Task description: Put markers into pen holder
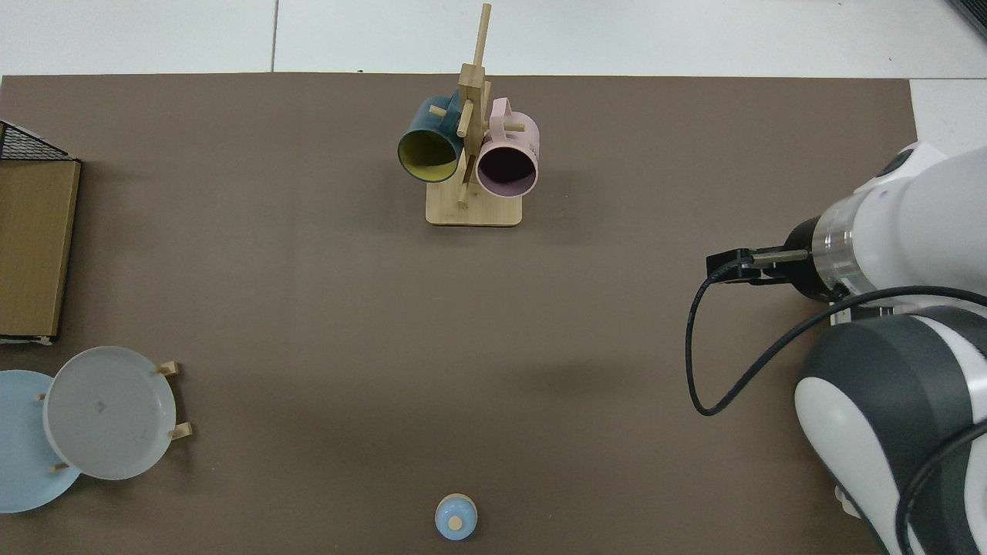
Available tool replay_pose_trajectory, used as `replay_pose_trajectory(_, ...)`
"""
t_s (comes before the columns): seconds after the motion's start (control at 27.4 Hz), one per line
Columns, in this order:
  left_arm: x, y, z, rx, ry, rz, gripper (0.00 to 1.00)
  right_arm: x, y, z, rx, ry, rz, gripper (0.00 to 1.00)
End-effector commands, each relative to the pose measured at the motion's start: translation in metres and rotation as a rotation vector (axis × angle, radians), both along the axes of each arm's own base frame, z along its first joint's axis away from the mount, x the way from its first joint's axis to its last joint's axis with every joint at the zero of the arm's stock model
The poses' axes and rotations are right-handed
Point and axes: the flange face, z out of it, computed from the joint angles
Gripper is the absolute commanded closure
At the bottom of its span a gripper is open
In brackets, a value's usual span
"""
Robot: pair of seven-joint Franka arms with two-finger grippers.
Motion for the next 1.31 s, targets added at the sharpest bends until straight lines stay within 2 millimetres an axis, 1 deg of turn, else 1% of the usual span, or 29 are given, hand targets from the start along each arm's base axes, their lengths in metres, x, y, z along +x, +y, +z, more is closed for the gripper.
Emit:
replay_pose_trajectory(0.0, 0.013, 0.030, 0.014, 0.122, 0.015, -0.094, 1.00, -0.005, -0.006, 0.009, -0.017, 0.010, 0.044, 0.00)
replay_pose_trajectory(0.07, 0.015, 0.043, 0.018, 0.153, 0.022, -0.112, 1.00, -0.004, -0.007, 0.009, -0.017, 0.010, 0.041, 0.00)
replay_pose_trajectory(0.22, 0.023, 0.063, 0.024, 0.223, 0.055, -0.187, 1.00, -0.004, -0.005, 0.009, -0.008, 0.005, 0.040, 0.00)
replay_pose_trajectory(0.33, 0.026, 0.086, 0.026, 0.254, 0.066, -0.226, 1.00, -0.005, -0.005, 0.009, 0.001, 0.008, 0.033, 0.00)
replay_pose_trajectory(0.51, 0.031, 0.104, 0.026, 0.316, 0.103, -0.308, 1.00, -0.004, -0.004, 0.009, 0.006, 0.004, 0.029, 0.00)
replay_pose_trajectory(0.69, 0.045, 0.129, 0.006, 0.371, 0.170, -0.351, 1.00, -0.004, -0.003, 0.009, 0.007, 0.002, 0.031, 0.00)
replay_pose_trajectory(0.88, 0.048, 0.147, 0.000, 0.404, 0.193, -0.363, 1.00, -0.004, -0.004, 0.009, 0.007, 0.002, 0.028, 0.00)
replay_pose_trajectory(0.95, 0.057, 0.147, -0.010, 0.449, 0.231, -0.376, 1.00, -0.004, -0.004, 0.010, 0.007, 0.001, 0.028, 0.00)
replay_pose_trajectory(1.02, 0.065, 0.152, -0.022, 0.473, 0.261, -0.380, 1.00, -0.004, -0.004, 0.009, 0.007, 0.002, 0.028, 0.00)
replay_pose_trajectory(1.1, 0.070, 0.162, -0.032, 0.482, 0.263, -0.384, 1.00, -0.004, -0.003, 0.009, 0.007, 0.002, 0.031, 0.00)
replay_pose_trajectory(1.17, 0.070, 0.175, -0.037, 0.485, 0.257, -0.383, 1.00, -0.004, -0.003, 0.009, 0.007, 0.002, 0.029, 0.00)
replay_pose_trajectory(1.24, 0.070, 0.183, -0.040, 0.485, 0.266, -0.382, 1.00, -0.004, -0.003, 0.009, 0.007, 0.002, 0.029, 0.00)
replay_pose_trajectory(1.28, 0.071, 0.184, -0.042, 0.484, 0.269, -0.383, 1.00, -0.004, -0.003, 0.009, 0.007, 0.002, 0.029, 0.00)
